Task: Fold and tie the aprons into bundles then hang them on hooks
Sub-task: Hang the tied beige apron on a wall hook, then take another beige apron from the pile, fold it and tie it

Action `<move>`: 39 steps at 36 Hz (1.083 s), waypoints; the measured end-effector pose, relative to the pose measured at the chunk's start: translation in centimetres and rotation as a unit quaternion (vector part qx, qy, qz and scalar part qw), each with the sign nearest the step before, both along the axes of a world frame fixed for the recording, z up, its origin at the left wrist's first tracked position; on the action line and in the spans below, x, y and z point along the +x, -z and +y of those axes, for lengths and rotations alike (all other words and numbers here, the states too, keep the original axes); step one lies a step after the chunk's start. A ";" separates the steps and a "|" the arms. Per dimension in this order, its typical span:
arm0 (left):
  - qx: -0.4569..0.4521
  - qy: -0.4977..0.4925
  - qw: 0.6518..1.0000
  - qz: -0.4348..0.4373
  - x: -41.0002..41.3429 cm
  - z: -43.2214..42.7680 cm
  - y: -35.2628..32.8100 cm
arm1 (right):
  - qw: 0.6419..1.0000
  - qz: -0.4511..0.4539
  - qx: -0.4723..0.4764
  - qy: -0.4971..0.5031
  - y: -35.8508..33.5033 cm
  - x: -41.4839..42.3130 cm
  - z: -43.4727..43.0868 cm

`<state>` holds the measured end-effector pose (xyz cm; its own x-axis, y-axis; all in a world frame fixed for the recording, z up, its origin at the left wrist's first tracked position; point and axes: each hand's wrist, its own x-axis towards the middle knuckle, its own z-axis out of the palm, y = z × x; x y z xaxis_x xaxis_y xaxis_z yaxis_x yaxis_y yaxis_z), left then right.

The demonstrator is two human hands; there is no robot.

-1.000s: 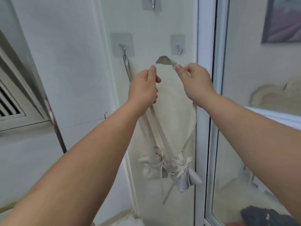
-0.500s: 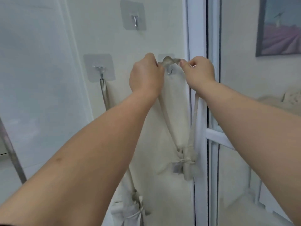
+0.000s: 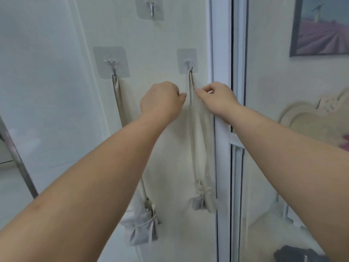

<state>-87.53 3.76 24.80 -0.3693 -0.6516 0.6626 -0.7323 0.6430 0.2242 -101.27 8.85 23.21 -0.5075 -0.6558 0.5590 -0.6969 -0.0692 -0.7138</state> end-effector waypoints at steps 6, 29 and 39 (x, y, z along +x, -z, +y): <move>0.005 0.027 0.999 0.029 3.9 2.1 1.1 | 0.998 -0.011 -0.057 -0.035 0.5 3.6 2.0; 0.043 -0.106 0.968 0.223 35.3 3.5 9.9 | 0.961 -0.034 0.005 -0.276 7.6 33.8 -1.5; 0.275 -0.138 0.924 0.226 58.6 3.4 15.8 | 0.912 -0.045 0.119 -0.390 15.1 56.6 -5.2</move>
